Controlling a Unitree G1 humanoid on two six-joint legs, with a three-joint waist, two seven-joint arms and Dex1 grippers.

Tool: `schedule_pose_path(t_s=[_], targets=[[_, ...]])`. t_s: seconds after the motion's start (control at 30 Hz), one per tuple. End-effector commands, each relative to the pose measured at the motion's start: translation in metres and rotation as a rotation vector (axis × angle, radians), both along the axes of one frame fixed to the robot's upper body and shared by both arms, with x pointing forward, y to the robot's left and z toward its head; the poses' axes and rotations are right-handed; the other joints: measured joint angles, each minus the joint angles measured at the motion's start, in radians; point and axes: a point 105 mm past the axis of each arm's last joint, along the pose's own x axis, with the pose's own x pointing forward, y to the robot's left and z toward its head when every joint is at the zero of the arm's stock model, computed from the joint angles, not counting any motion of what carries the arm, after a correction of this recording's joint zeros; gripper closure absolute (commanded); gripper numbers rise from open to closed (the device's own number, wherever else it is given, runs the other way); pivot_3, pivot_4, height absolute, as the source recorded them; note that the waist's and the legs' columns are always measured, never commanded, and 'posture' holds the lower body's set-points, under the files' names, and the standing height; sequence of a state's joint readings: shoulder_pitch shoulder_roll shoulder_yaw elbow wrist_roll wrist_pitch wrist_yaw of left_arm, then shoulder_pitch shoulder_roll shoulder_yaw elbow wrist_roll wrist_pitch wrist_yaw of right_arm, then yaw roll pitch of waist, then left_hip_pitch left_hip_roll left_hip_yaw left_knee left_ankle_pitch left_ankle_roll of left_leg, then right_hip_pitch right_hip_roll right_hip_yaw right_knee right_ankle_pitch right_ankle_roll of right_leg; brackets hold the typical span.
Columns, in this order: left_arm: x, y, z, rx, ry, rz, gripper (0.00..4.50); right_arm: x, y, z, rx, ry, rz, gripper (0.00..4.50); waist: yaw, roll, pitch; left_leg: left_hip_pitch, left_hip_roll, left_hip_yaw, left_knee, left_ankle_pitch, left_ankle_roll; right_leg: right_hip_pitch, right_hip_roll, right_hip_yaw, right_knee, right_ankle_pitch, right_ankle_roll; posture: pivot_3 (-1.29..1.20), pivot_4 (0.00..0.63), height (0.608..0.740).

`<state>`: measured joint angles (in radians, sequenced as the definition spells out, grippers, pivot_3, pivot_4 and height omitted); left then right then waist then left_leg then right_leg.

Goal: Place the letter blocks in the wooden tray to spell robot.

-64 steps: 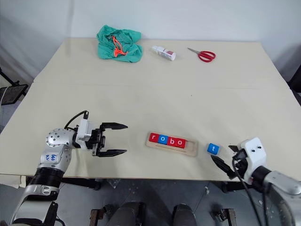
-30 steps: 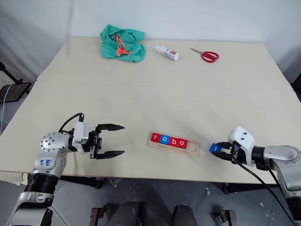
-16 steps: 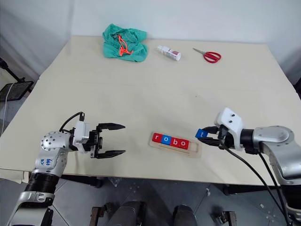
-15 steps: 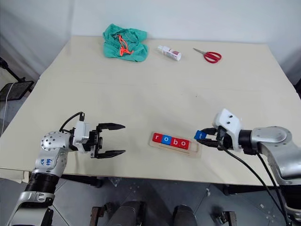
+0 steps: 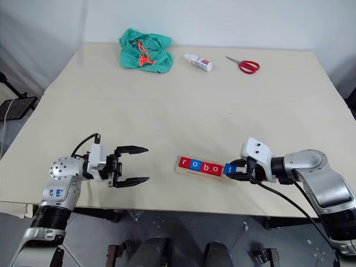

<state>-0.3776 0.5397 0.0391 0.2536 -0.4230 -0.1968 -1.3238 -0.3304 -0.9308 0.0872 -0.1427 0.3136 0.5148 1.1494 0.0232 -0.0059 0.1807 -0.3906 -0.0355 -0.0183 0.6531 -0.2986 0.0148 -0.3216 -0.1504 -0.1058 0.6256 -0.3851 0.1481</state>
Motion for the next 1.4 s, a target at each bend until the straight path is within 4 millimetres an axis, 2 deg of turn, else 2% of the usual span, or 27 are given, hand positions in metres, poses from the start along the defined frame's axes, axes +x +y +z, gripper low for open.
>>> schedule_pose_path(t_s=[0.03, 0.17, 0.47, 0.7, 0.8, 0.93, 1.1, 1.27, 1.4], targets=[[-0.002, 0.004, 0.007, -0.006, -0.037, 0.01, 0.0, 0.002, 0.003, 0.004, -0.001, -0.029, 0.024, 3.04, 0.0, 0.0, 0.0, 0.0, 0.0, 0.0, 0.0, 0.0, 0.0, 0.0, 0.0, 0.0, 0.0, 0.0, 0.0, 0.0, 0.15, 0.74], [-0.002, 0.006, 0.007, -0.003, -0.037, 0.01, 0.0, 0.002, 0.002, 0.001, 0.0, -0.032, 0.029, 3.04, -0.001, 0.0, 0.0, 0.0, 0.0, 0.0, 0.0, 0.0, 0.0, 0.0, 0.0, 0.0, 0.0, 0.0, 0.0, 0.0, 0.15, 0.74], [-0.001, 0.006, 0.007, -0.002, -0.036, 0.009, 0.0, 0.003, 0.006, 0.011, 0.034, -0.077, 0.021, 0.02, -0.001, 0.0, 0.0, 0.0, 0.0, 0.0, 0.0, 0.0, 0.0, 0.0, 0.0, 0.0, 0.0, 0.0, 0.0, 0.0, 0.15, 0.74], [0.002, 0.006, 0.007, -0.002, -0.034, 0.012, 0.0, 0.001, -0.016, 0.02, 0.029, -0.108, -0.093, 0.02, 0.002, 0.0, 0.0, 0.0, 0.0, 0.0, 0.0, 0.0, 0.0, 0.0, 0.0, 0.0, 0.0, 0.0, 0.0, 0.0, 0.15, 0.74], [0.002, 0.006, 0.007, -0.003, -0.033, 0.012, 0.0, -0.002, -0.02, 0.023, 0.035, -0.117, -0.113, 0.02, 0.001, 0.0, 0.0, 0.0, 0.0, 0.0, 0.0, 0.0, 0.0, 0.0, 0.0, 0.0, 0.0, 0.0, 0.0, 0.0, 0.15, 0.74], [0.004, 0.004, 0.006, -0.005, -0.032, 0.005, 0.0, -0.014, -0.022, 0.026, 0.046, -0.116, -0.139, 0.92, 0.001, 0.0, 0.0, 0.0, 0.0, 0.0, -0.001, 0.0, 0.0, 0.0, 0.0, 0.0, 0.0, 0.0, 0.0, 0.0, 0.15, 0.74], [0.006, 0.0, 0.006, -0.011, -0.034, -0.009, 0.0, -0.022, -0.019, 0.015, 0.017, -0.061, -0.169, 2.65, 0.001, 0.0, 0.0, 0.0, 0.0, 0.0, 0.0, 0.0, 0.0, 0.0, 0.0, 0.0, 0.0, 0.0, 0.0, 0.0, 0.15, 0.74], [0.006, 0.0, 0.006, -0.011, -0.036, -0.011, 0.0, -0.026, -0.013, 0.012, 0.028, -0.054, -0.154, 4.39, 0.0, 0.0, 0.0, 0.0, 0.0, 0.0, 0.0, 0.0, 0.0, 0.0, 0.0, 0.0, 0.0, 0.0, 0.0, 0.0, 0.15, 0.74], [0.004, 0.0, 0.006, -0.011, -0.038, -0.01, 0.0, -0.025, -0.013, 0.001, 0.009, -0.017, -0.158, 4.45, 0.0, 0.0, 0.0, 0.0, 0.0, 0.0, 0.0, 0.0, 0.0, 0.0, 0.0, 0.0, 0.0, 0.0, 0.0, 0.0, 0.15, 0.74]])
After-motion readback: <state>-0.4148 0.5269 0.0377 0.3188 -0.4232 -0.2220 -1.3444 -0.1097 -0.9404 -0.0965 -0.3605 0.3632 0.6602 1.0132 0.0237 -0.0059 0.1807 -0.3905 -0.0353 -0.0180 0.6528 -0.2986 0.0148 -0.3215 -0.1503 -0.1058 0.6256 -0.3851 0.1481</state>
